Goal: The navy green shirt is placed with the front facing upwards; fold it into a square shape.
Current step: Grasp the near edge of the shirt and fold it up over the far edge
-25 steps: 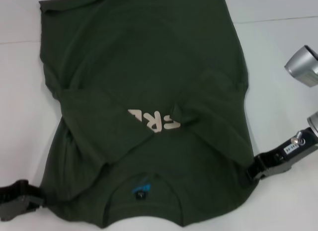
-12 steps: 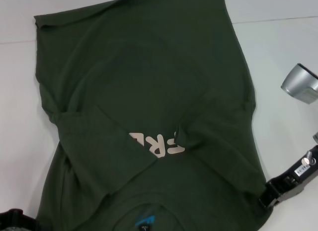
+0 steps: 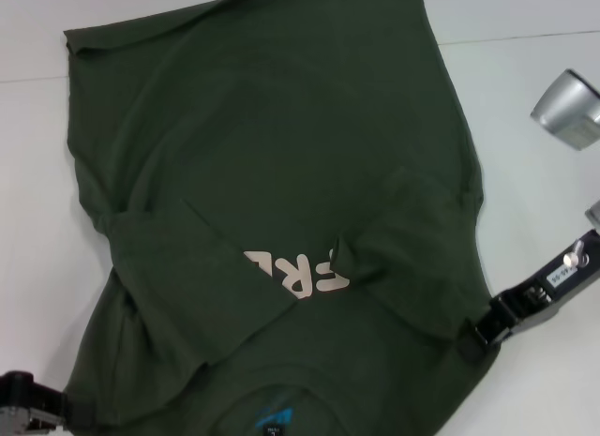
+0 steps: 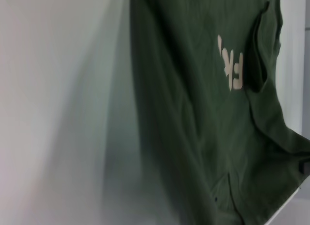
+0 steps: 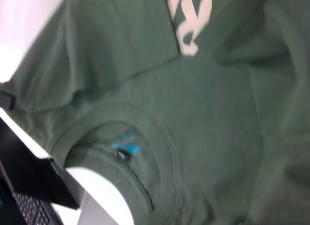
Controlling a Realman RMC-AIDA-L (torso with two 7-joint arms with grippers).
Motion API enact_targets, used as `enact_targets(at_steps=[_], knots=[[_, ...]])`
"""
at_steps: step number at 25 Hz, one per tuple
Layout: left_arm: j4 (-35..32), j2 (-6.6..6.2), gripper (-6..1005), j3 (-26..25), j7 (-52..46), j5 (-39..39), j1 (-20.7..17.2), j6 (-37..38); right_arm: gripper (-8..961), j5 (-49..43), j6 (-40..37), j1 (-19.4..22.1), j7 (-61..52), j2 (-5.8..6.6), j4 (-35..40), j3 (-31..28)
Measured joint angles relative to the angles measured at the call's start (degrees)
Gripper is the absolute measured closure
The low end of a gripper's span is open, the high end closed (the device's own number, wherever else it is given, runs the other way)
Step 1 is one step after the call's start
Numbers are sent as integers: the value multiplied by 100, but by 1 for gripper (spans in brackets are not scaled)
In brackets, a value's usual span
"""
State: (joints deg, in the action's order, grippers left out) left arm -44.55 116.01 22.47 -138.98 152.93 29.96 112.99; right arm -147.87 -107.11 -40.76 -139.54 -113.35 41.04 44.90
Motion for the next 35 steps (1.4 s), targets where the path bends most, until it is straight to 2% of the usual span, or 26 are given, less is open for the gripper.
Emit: enact_targets(at_steps=[4, 5, 7, 13, 21, 26, 35], knots=[[43, -86, 973, -197, 4, -2, 140, -36, 911, 170, 138, -77, 10, 142, 1, -223], [130, -141, 973, -324, -16, -32, 273, -192, 911, 207, 204, -99, 8, 169, -5, -270], [238, -170, 973, -372, -37, -86, 366, -419, 911, 278, 388, -152, -3, 210, -44, -367], [714, -241, 973, -414, -93, -440, 583, -1377, 911, 416, 941, -278, -58, 214, -76, -585], [950, -212, 973, -389, -95, -1116, 798, -2255, 912, 924, 1643, -306, -95, 169, -163, -706], [1066, -195, 973, -356, -20, -1854, 896, -2733, 914, 1443, 1886, -160, -103, 213, -165, -891], [1224, -173, 973, -346, 80, -2311, 1004, -3580, 914, 1676, 2424, 129, -93, 237, -90, -1077]])
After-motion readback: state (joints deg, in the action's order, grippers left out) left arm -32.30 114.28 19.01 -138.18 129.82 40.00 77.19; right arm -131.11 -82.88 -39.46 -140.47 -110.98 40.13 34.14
